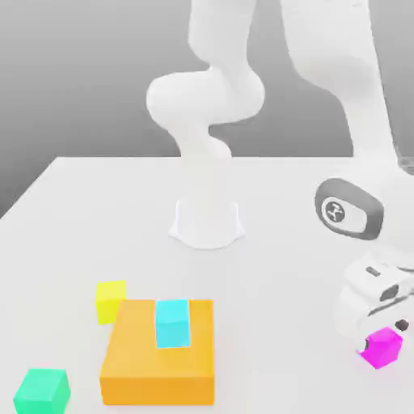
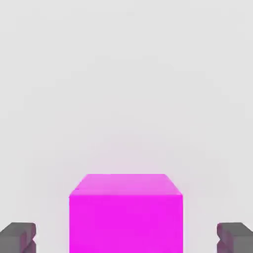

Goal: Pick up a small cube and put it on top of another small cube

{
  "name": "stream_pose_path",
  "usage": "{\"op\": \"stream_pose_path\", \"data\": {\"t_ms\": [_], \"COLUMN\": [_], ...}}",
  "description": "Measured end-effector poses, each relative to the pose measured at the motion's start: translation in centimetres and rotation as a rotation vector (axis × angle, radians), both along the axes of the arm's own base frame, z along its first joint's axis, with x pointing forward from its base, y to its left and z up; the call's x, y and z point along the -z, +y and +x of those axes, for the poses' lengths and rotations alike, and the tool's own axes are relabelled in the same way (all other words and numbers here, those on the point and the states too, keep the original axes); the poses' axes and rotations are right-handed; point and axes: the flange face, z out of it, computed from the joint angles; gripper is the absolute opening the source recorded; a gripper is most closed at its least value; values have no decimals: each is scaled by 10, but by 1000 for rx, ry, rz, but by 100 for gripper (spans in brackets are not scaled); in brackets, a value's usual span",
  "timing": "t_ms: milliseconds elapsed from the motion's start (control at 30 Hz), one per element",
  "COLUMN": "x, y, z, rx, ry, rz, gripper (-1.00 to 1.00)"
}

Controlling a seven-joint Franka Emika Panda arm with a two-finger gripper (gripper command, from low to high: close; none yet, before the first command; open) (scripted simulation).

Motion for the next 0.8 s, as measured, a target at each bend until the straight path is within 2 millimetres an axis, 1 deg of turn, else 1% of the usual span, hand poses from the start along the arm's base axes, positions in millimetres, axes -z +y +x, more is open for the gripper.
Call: {"op": "stream_pose_path", "data": {"t_ms": [100,133,167,233,333,367,467,500,533,600,633,733,767,800], "x": [0,6,3,-15,-51,-62,-91,-101,-110,-129,-137,-160,-165,-160], "y": [0,0,0,1,-3,-19,-90,-117,-156,-212,-238,-298,-317,-326], "z": [0,-1,0,0,1,9,35,42,50,52,49,33,27,24], "rx": [0,-1,0,0,3,24,114,152,214,290,326,396,421,434], "ry": [-1,-1,0,-1,-1,-4,-12,-13,-12,-11,-9,-2,-1,1], "rz": [1,0,0,0,-1,-7,-25,-29,-33,-34,-31,-15,-7,-2], "gripper": [-100,-100,-100,-100,-100,-100,-100,-100,-100,-100,-100,-100,-100,-100]}}
